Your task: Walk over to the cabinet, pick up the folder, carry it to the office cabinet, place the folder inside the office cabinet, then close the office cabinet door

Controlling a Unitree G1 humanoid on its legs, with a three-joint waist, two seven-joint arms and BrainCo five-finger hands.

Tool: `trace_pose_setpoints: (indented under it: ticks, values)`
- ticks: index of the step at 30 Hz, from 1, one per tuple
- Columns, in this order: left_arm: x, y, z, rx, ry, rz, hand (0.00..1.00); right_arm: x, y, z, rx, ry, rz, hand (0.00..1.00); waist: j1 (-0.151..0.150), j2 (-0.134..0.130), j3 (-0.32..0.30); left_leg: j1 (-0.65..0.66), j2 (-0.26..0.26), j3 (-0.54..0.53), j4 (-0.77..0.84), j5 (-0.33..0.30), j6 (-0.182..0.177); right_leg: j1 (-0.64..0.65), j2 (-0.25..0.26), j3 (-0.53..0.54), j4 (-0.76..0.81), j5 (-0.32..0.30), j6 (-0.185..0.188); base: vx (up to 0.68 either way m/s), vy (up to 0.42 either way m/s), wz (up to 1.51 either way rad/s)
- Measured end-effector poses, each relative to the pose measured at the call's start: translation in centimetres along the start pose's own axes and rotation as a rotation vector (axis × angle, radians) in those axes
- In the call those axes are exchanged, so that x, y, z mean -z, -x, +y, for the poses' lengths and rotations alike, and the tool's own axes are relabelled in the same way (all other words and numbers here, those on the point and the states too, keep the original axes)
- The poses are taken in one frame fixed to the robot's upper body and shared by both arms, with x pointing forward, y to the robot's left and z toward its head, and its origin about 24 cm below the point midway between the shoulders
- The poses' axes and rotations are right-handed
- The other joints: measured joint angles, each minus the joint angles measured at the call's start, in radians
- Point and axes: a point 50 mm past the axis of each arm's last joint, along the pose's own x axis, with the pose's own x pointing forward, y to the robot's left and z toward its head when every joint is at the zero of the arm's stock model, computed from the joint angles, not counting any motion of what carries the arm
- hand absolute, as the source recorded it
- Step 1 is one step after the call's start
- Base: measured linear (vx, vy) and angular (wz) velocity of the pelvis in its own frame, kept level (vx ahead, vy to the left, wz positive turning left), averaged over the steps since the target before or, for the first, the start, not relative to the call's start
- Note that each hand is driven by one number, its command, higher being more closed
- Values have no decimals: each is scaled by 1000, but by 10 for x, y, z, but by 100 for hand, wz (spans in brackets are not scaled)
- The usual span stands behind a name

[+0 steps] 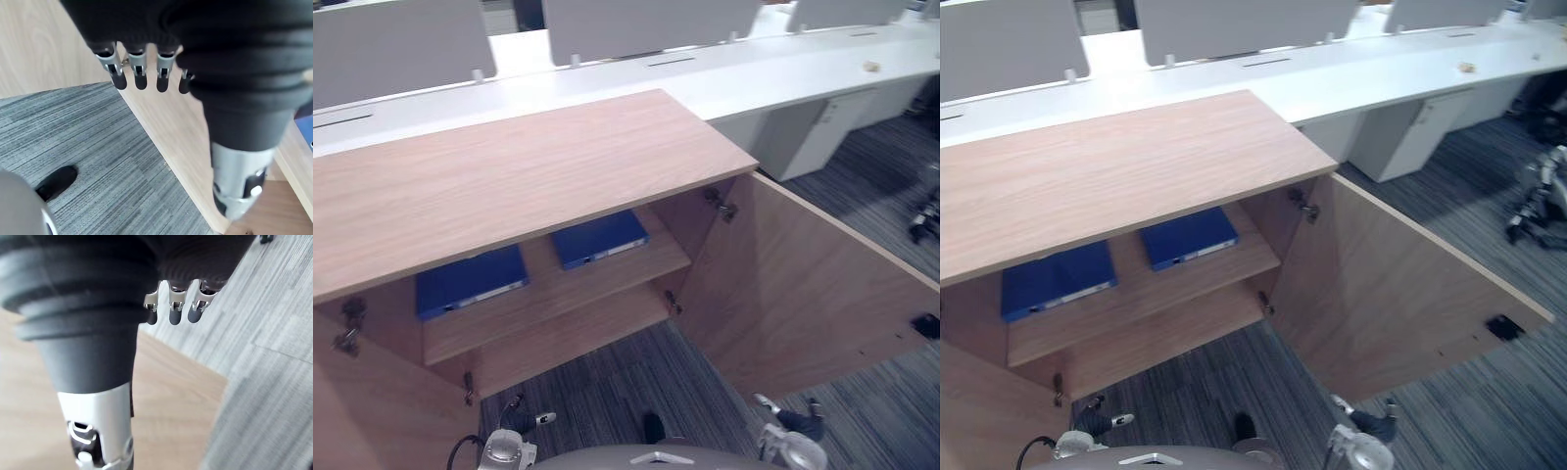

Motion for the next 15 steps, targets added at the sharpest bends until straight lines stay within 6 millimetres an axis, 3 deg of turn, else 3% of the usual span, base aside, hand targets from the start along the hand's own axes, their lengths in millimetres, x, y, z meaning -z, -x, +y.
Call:
trace_pose_setpoints:
  ticks: [6,13,15]
  values:
    - [7,2,3,-30,85,30,0,-47,-7,-33,184,-179,-179,0,-22,20,-3,5,28,118,83,-77,-8,-29,38,106,28,-4,-6,64,-16,-61]
    - [0,5,-14,12,173,11,0,-90,-22,-36,234,-367,-288,0,-44,72,15,1,37,183,112,-115,-9,-62,60,164,40,-4,-4,46,-29,-32]
    - [-3,5,-19,32,170,5,0,-115,-27,-38,218,-388,-358,0,-43,90,27,1,41,197,123,-127,-10,-64,64,179,39,-4,-4,15,-54,-18]
